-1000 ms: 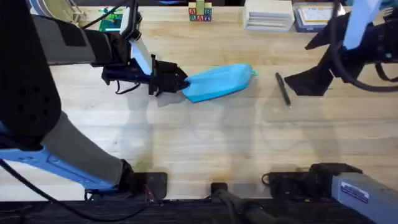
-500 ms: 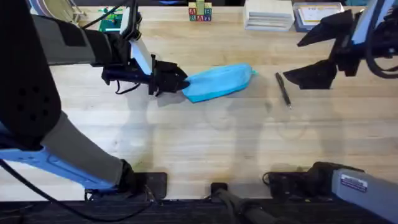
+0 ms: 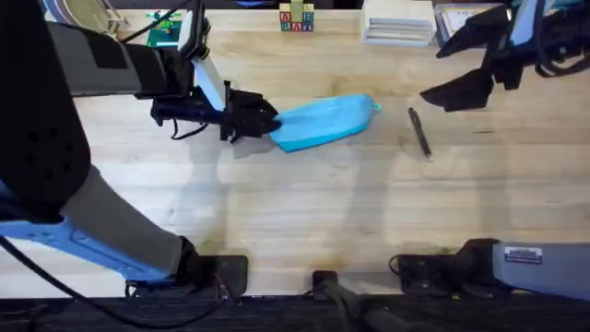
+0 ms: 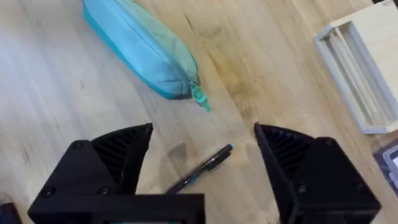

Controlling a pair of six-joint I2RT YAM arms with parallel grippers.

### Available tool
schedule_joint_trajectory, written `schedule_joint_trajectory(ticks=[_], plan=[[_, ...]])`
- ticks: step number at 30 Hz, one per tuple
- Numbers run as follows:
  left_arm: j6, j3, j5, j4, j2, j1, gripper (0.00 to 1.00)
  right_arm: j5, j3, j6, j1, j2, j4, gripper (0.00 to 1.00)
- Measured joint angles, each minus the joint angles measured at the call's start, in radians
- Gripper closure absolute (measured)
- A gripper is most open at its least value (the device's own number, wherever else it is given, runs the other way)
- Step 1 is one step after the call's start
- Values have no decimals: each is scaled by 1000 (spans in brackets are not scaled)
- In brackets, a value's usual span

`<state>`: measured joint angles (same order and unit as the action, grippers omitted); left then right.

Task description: Unzip the bag, pick up the pens from the table one at a time and place them inside, then zip the bag closed.

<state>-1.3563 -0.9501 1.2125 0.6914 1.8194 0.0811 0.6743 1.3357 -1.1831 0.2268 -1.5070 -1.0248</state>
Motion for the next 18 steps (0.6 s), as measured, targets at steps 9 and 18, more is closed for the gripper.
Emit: schedule_joint_trajectory(ticks=[9,18], plan=[[0,0,0,0,0,0,959,0,70,-74,0,-75,-85,11],[0,0,0,0,0,0,959,-5,72,-139,0,-151,-114,10]])
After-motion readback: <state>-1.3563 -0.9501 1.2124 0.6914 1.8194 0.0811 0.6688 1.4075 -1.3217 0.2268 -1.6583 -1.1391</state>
